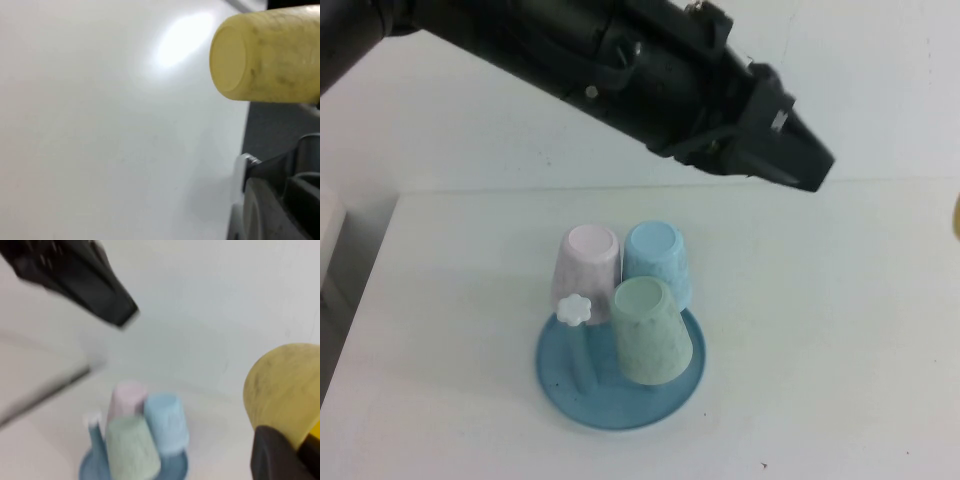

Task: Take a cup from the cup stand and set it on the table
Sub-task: Place the cup on the table

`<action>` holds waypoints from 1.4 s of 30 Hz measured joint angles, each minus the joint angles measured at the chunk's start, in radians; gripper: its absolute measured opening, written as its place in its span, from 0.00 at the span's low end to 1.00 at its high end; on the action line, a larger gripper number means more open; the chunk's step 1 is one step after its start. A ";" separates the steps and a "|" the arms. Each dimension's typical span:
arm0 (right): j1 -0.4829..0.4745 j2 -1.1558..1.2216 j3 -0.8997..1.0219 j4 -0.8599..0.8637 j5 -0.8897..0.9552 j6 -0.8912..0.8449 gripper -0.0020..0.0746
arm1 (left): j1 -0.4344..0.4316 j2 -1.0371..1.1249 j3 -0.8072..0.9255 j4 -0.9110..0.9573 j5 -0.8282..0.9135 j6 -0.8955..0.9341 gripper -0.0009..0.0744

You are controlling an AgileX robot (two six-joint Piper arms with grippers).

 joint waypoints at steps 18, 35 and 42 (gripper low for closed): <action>0.142 0.746 -0.325 -0.670 0.225 0.257 0.05 | -0.091 -0.509 0.372 0.572 -0.026 -0.142 0.01; 0.458 1.129 -0.498 -0.977 0.096 0.439 0.05 | -0.091 -0.860 0.875 0.657 -0.174 -0.262 0.01; 0.458 1.180 -0.513 -0.981 0.085 0.449 0.17 | -0.091 -0.870 0.884 0.706 -0.199 -0.277 0.01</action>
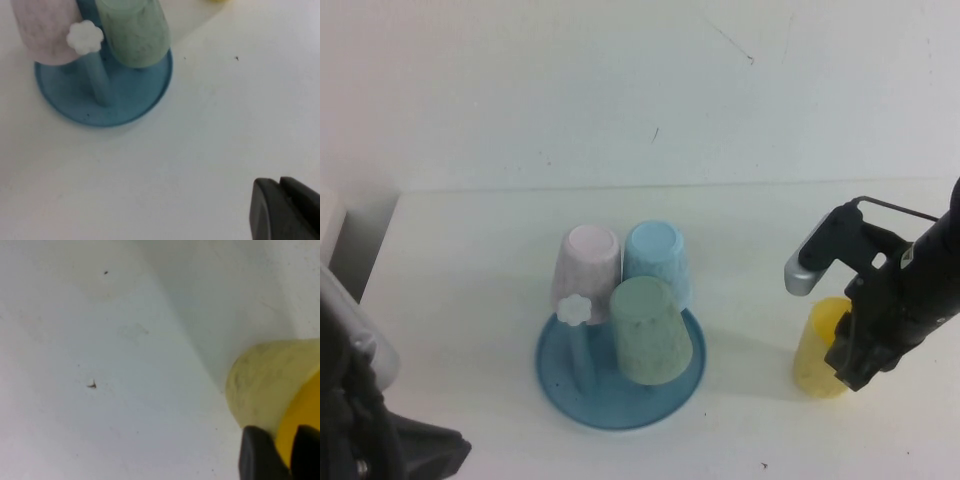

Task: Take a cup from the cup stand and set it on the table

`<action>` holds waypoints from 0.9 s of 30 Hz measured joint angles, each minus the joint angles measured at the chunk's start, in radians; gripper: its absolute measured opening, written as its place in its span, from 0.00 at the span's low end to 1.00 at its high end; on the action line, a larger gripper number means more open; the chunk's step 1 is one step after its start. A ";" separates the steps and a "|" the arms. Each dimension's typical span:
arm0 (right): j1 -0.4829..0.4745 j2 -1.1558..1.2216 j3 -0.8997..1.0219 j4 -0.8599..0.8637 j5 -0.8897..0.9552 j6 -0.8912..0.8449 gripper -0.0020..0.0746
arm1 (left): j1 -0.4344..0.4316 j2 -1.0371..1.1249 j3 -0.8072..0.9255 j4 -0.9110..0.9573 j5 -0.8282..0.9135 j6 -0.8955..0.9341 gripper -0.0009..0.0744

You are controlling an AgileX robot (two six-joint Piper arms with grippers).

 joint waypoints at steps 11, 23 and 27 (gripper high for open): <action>0.000 -0.046 -0.037 0.000 0.025 0.058 0.47 | 0.000 -0.150 0.075 0.067 -0.250 -0.086 0.01; 0.000 -0.464 -0.083 -0.064 0.109 0.098 0.04 | 0.000 -0.447 0.279 0.229 -0.301 -0.141 0.01; 0.000 -0.649 -0.062 -0.174 0.105 0.161 0.03 | 0.000 -0.526 0.354 0.262 -0.342 -0.171 0.01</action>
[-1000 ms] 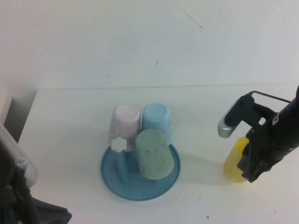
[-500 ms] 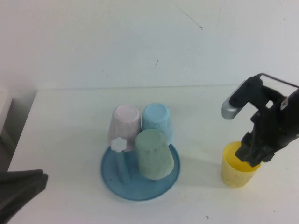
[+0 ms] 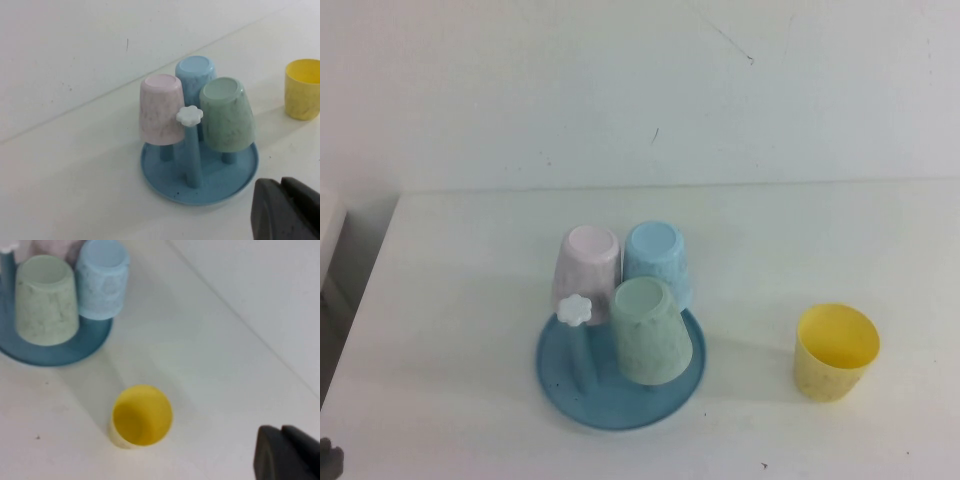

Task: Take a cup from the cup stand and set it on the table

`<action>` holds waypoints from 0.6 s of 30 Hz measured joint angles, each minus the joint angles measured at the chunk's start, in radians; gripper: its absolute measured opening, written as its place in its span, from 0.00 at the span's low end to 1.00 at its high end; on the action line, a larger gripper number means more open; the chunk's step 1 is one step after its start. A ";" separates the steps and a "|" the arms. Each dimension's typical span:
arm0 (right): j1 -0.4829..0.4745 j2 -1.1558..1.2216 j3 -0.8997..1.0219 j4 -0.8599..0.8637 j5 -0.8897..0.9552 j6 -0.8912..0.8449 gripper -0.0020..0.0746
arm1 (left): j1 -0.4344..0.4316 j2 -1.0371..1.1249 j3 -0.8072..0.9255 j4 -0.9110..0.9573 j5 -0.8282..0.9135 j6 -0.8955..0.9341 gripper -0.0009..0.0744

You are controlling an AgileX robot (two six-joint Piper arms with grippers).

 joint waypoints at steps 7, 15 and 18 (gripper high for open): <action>0.000 -0.329 0.209 -0.226 -0.026 0.202 0.03 | 0.000 -0.029 0.102 0.022 -0.059 -0.029 0.01; 0.000 -0.646 0.548 -0.269 -0.119 0.330 0.03 | 0.000 -0.030 0.163 0.099 -0.132 -0.036 0.01; 0.000 -0.718 0.635 -0.269 -0.120 0.373 0.03 | 0.000 -0.030 0.163 0.099 -0.136 -0.038 0.01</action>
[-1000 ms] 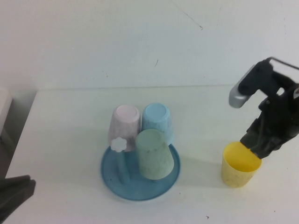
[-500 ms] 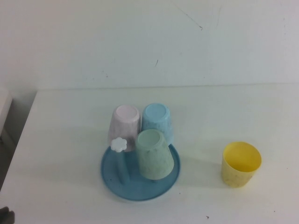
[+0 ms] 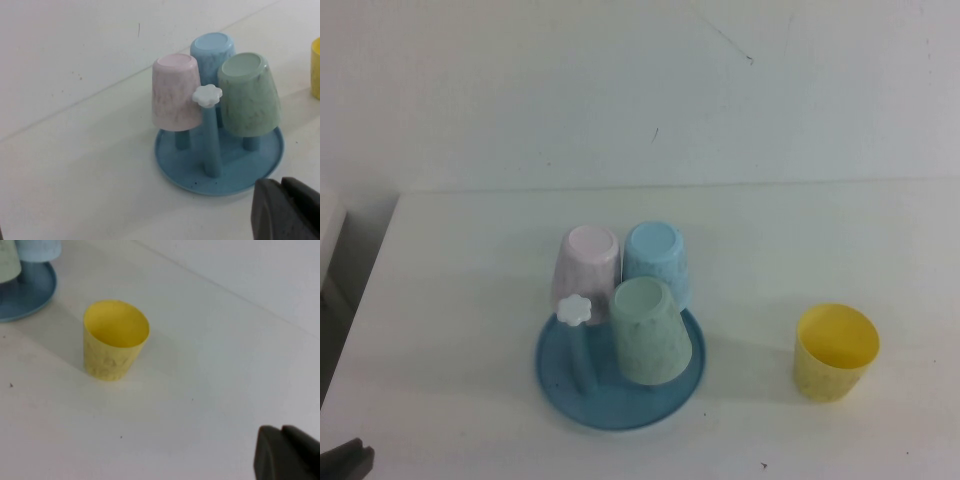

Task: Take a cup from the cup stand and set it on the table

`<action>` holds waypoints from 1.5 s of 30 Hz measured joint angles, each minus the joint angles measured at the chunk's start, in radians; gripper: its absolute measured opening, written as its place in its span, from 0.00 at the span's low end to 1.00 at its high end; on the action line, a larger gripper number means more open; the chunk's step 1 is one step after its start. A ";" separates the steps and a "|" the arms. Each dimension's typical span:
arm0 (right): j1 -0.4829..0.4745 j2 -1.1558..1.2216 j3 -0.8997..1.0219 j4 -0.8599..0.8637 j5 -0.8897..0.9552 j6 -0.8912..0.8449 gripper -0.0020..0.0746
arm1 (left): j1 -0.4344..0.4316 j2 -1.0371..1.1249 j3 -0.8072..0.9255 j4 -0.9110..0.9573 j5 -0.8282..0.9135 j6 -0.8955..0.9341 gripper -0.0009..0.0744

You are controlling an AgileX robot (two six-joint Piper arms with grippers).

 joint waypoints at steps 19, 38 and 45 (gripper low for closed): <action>0.000 -0.071 0.092 0.044 0.024 0.029 0.03 | 0.000 0.000 0.000 -0.050 -0.005 -0.002 0.01; 0.000 -0.071 0.092 0.044 0.026 0.030 0.03 | 0.121 -0.062 0.058 -0.072 -0.006 -0.002 0.01; 0.000 -0.071 0.092 0.044 0.026 0.030 0.03 | 0.344 -0.141 0.171 -0.179 -0.055 -0.002 0.01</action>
